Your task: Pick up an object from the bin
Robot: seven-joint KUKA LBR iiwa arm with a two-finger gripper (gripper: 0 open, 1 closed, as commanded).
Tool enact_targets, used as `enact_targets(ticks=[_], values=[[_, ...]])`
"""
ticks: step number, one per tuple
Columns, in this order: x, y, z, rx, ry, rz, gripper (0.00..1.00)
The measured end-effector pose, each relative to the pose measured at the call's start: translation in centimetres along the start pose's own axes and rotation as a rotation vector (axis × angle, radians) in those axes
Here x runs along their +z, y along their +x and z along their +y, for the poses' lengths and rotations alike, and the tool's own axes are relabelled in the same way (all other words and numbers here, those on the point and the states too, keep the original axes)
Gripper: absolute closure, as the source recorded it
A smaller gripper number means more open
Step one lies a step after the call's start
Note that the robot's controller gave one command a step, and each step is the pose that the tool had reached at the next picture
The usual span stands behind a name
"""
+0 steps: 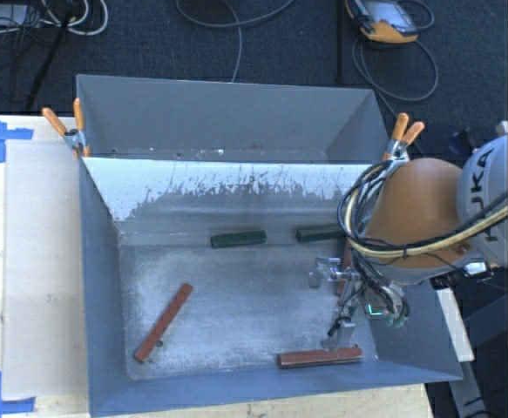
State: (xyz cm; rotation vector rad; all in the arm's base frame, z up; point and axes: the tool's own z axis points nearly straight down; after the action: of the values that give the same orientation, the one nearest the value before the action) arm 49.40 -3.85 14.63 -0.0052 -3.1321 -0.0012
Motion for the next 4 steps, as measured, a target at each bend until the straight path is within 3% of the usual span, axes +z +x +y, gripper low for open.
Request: enact_targets(ticks=[1,2,3,4], values=[[7.0,2.1,-0.2,0.030,0.000,-0.019,0.00],[6.7,1.9,2.1,-0.094,0.002,-0.022,0.00],[7.3,1.6,-0.7,-0.210,0.002,-0.031,0.00],[3.5,1.8,3.0,-0.269,0.000,-0.012,0.00]])
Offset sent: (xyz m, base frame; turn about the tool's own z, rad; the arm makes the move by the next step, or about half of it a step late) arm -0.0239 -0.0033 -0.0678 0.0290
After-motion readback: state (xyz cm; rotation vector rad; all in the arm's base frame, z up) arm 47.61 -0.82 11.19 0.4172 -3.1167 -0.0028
